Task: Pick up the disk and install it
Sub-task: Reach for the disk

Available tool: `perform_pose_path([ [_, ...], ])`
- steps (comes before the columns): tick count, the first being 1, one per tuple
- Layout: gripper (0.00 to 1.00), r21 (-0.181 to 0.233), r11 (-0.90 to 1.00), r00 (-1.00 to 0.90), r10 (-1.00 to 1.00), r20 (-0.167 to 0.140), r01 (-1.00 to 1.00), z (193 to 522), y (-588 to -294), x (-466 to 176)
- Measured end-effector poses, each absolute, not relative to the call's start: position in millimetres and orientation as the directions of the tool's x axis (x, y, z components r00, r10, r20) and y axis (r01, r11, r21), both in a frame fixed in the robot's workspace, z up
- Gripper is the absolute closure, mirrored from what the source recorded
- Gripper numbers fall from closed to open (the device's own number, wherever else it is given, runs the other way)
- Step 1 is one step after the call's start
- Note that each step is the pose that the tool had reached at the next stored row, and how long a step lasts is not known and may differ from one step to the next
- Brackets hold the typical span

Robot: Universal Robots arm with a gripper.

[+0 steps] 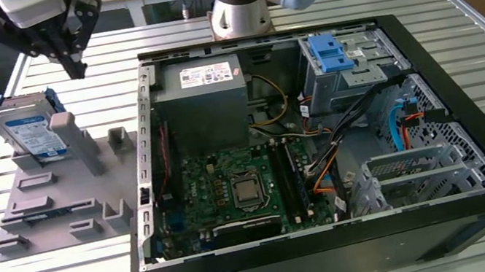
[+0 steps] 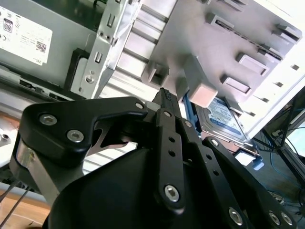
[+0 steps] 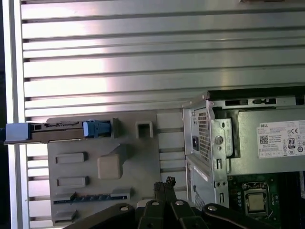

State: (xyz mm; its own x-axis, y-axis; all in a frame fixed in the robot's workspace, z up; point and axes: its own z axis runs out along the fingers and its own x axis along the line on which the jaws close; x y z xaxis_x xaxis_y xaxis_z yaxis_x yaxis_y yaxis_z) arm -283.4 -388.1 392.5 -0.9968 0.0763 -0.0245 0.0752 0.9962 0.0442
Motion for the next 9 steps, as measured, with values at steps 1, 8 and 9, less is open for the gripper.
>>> perform_pose_path([
  [1,0.89,0.044,0.996,-0.997,0.076,-0.024,0.075,392.5,-386.4,-286.6],
  [8,0.89,0.044,0.996,-0.997,0.076,-0.024,0.075,391.4,-375.1,-309.0],
  [9,0.89,0.044,0.996,-0.997,0.076,-0.024,0.075,391.3,-373.7,-311.4],
])
